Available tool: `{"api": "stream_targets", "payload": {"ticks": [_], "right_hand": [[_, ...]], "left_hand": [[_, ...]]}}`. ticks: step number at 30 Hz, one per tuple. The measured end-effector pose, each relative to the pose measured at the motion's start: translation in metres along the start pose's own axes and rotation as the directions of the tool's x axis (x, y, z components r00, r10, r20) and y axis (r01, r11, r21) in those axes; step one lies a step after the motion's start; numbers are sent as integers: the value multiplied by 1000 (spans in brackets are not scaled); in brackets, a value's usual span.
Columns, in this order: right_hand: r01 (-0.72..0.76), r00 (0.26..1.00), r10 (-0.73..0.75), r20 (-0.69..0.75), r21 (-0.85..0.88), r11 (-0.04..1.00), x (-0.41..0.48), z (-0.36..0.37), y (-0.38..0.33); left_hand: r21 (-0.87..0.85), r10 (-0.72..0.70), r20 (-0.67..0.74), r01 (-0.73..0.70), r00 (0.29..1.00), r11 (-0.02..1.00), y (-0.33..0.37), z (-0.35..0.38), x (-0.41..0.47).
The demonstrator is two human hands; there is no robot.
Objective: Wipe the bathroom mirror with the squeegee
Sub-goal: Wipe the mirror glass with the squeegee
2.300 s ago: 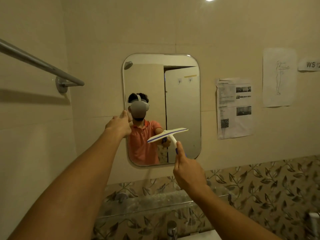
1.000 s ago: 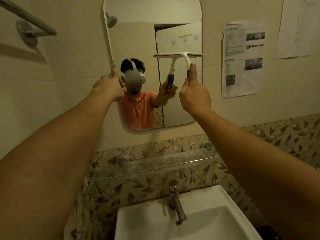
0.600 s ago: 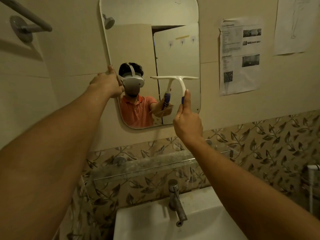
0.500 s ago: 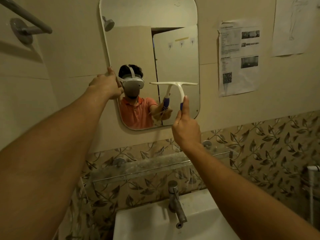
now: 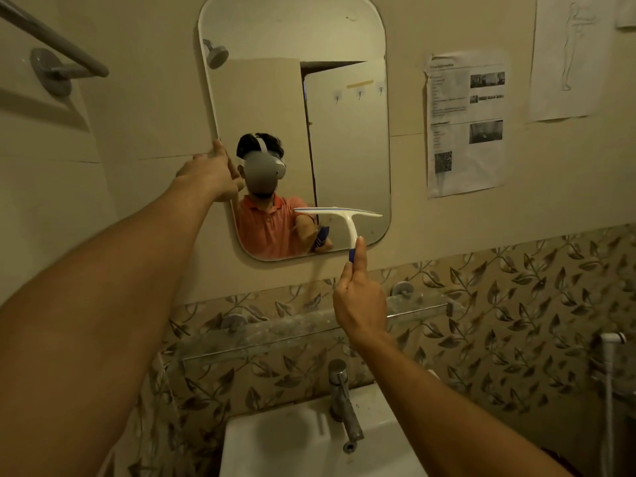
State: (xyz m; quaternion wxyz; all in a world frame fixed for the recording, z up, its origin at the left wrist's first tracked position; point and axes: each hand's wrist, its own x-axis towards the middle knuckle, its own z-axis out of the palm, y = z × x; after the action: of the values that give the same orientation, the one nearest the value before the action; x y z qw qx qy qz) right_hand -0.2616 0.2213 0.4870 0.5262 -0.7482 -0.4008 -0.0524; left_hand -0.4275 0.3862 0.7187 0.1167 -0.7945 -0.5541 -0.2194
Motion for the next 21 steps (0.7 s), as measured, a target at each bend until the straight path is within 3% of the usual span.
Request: {"api": "stream_targets", "payload": {"ticks": [4, 9, 15, 21], "right_hand": [[15, 996, -5, -88, 106, 994, 18, -32, -21], [-33, 964, 92, -250, 230, 973, 97, -92, -77], [-166, 962, 202, -184, 195, 967, 130, -107, -108], [-189, 955, 222, -199, 171, 967, 117, -83, -97]], "left_hand": [[16, -10, 18, 10, 1000, 1000, 1, -4, -3], [9, -9, 31, 9, 999, 1000, 5, -11, -4], [5, 9, 44, -10, 999, 1000, 1, -7, 1], [-21, 20, 30, -19, 999, 1000, -1, -2, 6]]}}
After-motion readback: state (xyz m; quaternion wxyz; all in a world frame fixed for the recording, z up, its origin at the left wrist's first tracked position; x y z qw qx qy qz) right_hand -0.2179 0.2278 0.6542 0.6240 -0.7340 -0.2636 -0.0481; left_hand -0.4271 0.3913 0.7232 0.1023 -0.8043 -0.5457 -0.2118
